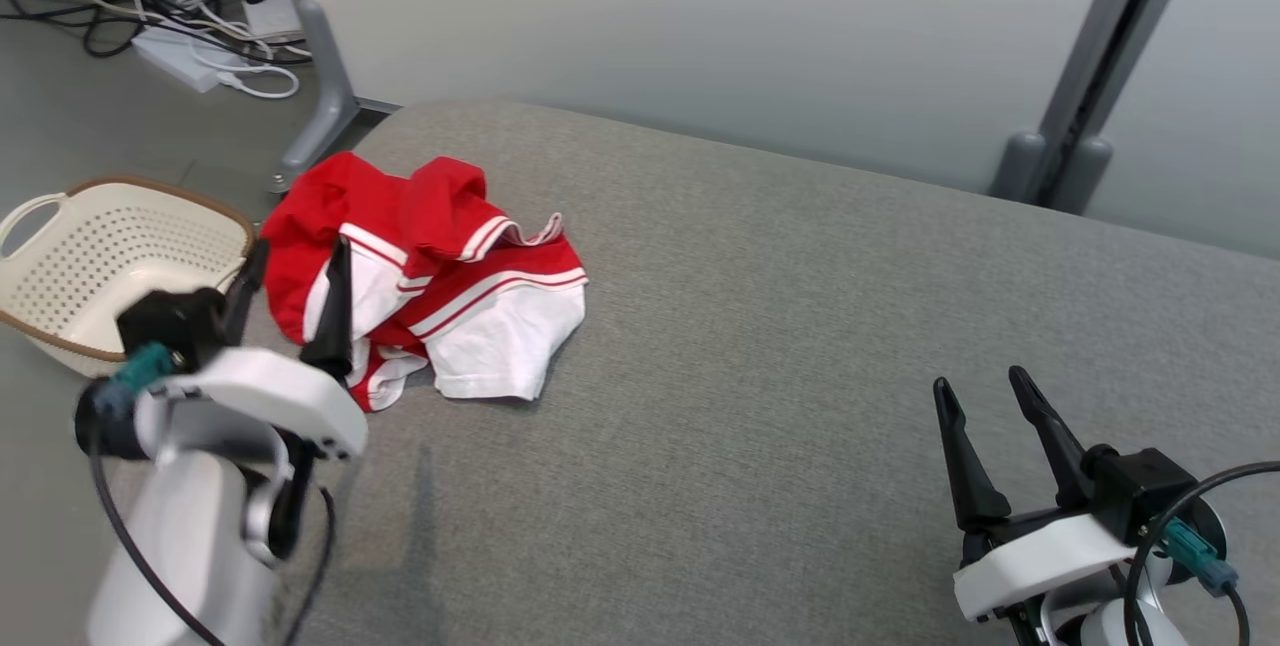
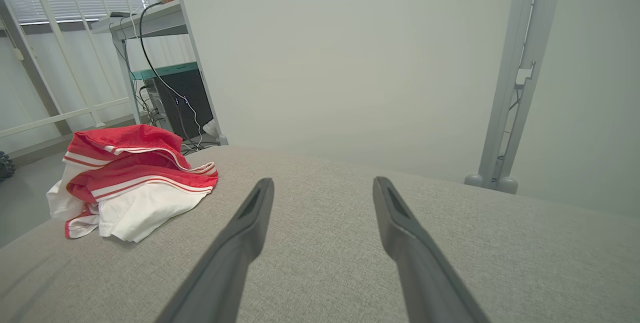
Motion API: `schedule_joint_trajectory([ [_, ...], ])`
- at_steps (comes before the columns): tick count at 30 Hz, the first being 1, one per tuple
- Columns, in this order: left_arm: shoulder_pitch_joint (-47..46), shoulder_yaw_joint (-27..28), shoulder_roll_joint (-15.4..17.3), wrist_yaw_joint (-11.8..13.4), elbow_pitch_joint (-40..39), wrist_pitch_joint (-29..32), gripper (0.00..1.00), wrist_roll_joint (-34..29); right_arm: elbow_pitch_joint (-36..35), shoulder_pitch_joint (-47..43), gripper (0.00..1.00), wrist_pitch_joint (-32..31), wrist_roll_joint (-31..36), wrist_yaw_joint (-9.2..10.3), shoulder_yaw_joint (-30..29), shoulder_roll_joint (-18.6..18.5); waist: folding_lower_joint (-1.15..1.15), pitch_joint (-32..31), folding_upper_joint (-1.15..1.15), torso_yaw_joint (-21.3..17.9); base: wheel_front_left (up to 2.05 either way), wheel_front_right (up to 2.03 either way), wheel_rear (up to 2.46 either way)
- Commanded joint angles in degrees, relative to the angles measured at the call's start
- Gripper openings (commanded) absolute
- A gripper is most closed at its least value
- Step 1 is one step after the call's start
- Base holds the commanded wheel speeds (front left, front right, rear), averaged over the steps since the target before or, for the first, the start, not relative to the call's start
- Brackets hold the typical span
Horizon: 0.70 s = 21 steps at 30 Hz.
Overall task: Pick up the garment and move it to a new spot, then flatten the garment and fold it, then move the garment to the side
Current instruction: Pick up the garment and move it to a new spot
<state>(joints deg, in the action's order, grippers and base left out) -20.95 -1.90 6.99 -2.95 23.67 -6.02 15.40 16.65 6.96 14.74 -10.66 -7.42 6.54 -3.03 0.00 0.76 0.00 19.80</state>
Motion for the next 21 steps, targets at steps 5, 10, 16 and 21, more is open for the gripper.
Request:
schedule_joint_trajectory([
  [5, -8.51, 1.92, 3.2, -0.38, 5.42, 10.78, 1.0, 3.57, 0.06, 1.4, 1.0, 0.46, -0.28, -0.13, 0.12, -0.11, 0.0, 1.9, 0.0, -3.56, 0.0, 0.0, 0.0],
  [10, -15.5, 3.65, 5.08, -0.41, 10.63, 22.09, 1.0, 7.4, 0.16, 2.62, 1.0, 0.46, -0.01, -0.13, 0.48, -0.06, 0.0, 3.28, 0.0, -5.71, 0.0, 0.0, 0.0],
  [16, -20.93, 3.46, 6.11, -1.76, 16.5, 30.98, 1.0, 10.5, 0.27, 3.79, 1.0, 0.46, -0.29, -0.13, 1.26, -0.03, 0.0, 4.77, 0.0, -7.76, 0.0, 0.0, 0.0],
  [21, -24.58, 2.92, 7.68, -1.49, 22.65, 38.3, 1.0, 11.1, 0.49, 4.91, 1.0, 0.46, -0.69, -0.13, 1.87, -0.04, 0.0, 5.82, 0.0, -10.34, 0.0, 0.0, 0.0],
])
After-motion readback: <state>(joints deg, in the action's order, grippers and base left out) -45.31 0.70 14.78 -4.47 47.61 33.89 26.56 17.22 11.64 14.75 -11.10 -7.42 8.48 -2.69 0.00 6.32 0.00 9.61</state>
